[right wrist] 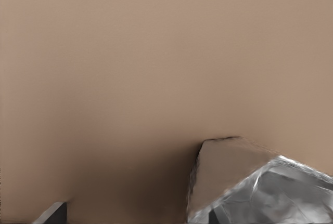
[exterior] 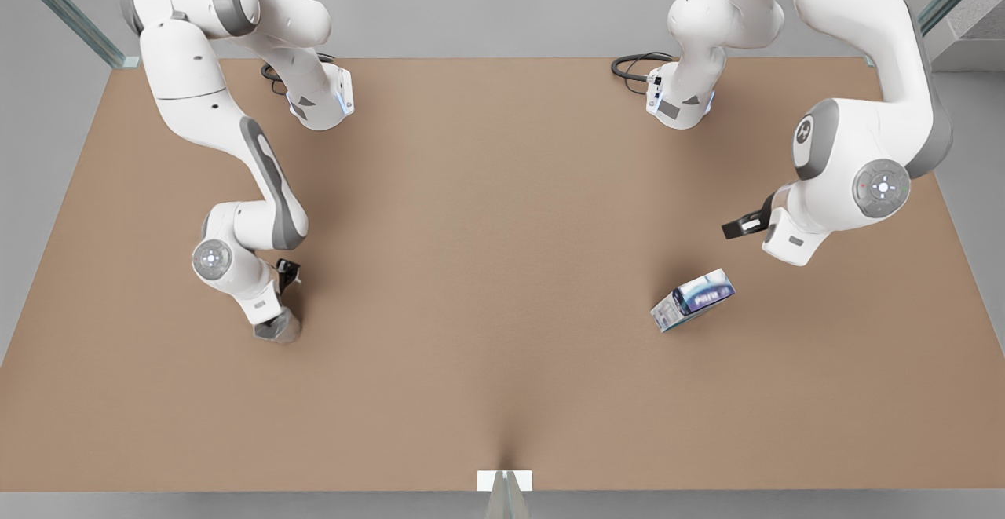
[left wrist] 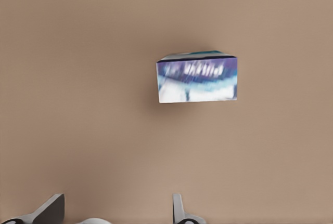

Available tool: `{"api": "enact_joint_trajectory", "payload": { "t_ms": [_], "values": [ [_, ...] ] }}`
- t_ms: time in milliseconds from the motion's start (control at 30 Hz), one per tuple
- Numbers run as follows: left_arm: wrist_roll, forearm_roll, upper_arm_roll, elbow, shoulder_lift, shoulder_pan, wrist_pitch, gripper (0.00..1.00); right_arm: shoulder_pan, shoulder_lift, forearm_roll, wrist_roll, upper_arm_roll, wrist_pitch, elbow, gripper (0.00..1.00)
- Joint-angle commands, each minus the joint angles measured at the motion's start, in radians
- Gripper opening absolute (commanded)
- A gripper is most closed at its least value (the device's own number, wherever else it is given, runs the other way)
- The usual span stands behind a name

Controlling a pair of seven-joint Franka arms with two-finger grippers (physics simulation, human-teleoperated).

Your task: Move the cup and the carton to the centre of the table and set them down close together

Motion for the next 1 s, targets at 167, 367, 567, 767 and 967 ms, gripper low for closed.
{"api": "enact_joint_trajectory", "payload": {
  "t_ms": [167, 367, 567, 767, 967],
  "values": [
    [-0.002, 0.0, 0.0, 0.005, -0.003, -0.001, 0.0, 1.0, 0.001, 0.022, 0.0, -0.004, 0.0, 0.003, -0.011, 0.86],
    [-0.006, 0.001, 0.0, -0.01, -0.021, -0.001, 0.0, 1.0, 0.013, 0.031, 0.003, -0.004, 0.0, 0.003, 0.014, 0.86],
    [-0.368, -0.087, 0.002, -0.234, -0.08, -0.113, 0.271, 1.0, 0.013, 0.031, 0.008, -0.002, 0.0, -0.001, 0.027, 0.21],
    [-0.762, -0.107, 0.002, -0.286, -0.078, -0.127, 0.432, 1.0, 0.011, 0.031, 0.008, 0.005, -0.002, -0.003, 0.027, 0.21],
    [-1.006, -0.1, -0.005, -0.162, 0.064, -0.19, 0.52, 1.0, 0.013, -0.012, 0.0, 0.113, 0.0, -0.034, 0.04, 0.21]
  ]
}}
